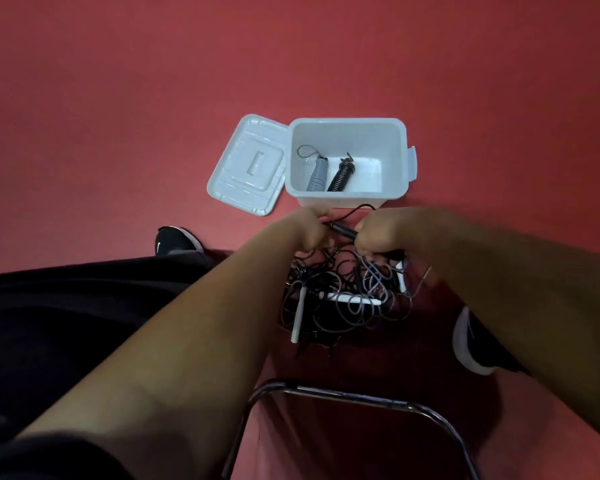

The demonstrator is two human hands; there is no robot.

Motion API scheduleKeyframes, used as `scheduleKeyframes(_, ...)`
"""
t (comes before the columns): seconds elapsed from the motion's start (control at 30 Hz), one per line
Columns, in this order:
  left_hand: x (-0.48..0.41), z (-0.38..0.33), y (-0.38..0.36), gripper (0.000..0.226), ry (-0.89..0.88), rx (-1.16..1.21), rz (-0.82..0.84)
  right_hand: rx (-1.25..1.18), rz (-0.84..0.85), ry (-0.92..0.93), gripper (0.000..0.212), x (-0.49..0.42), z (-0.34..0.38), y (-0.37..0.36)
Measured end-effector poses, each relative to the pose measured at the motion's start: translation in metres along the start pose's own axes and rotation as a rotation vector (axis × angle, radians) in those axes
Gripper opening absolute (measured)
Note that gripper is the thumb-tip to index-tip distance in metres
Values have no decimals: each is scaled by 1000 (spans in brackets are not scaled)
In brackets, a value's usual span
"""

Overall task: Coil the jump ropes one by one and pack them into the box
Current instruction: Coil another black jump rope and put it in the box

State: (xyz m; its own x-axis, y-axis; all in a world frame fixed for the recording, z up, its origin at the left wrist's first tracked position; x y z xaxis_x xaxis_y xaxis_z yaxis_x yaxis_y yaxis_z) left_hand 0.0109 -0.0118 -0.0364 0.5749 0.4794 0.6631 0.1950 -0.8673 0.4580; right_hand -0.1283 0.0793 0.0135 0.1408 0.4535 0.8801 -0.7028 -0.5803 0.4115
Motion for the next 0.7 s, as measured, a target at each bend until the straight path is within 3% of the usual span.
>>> scheduleKeyframes(0.1,25,-29,7,24,-89,-7,24,-9,-158,94,17,47,-1,31)
scheduleKeyframes(0.23,53,-69,30,17,-133,35,-32,-153,-321,231,8,121,-8,78)
scheduleKeyframes(0.37,82,-115,60,42,-115,-89,-200,-237,-434,340,17,194,-9,110)
scheduleKeyframes(0.43,100,-131,71,32,-150,-38,-247,-330,-528,420,19,228,-4,120)
scheduleKeyframes(0.6,150,-160,88,14,-203,-174,-140,-684,-768,579,24,300,11,141)
scheduleKeyframes(0.7,171,-171,99,23,-174,-133,-69,-852,-862,637,24,330,18,147)
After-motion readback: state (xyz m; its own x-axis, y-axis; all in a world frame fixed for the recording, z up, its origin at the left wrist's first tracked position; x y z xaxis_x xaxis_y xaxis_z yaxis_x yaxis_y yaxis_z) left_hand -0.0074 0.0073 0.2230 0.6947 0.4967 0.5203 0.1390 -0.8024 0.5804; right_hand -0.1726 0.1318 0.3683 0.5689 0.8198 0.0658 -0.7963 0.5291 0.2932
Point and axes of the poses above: each hand's wrist, its own x-axis away from the middle knuckle, its own y-axis out of the back of the hand, z = x × y, the point moved 2 cm from there along -x, towards the middle knuckle, and after that the axes turned 4 degrees about -z, right-handed, at the moved point
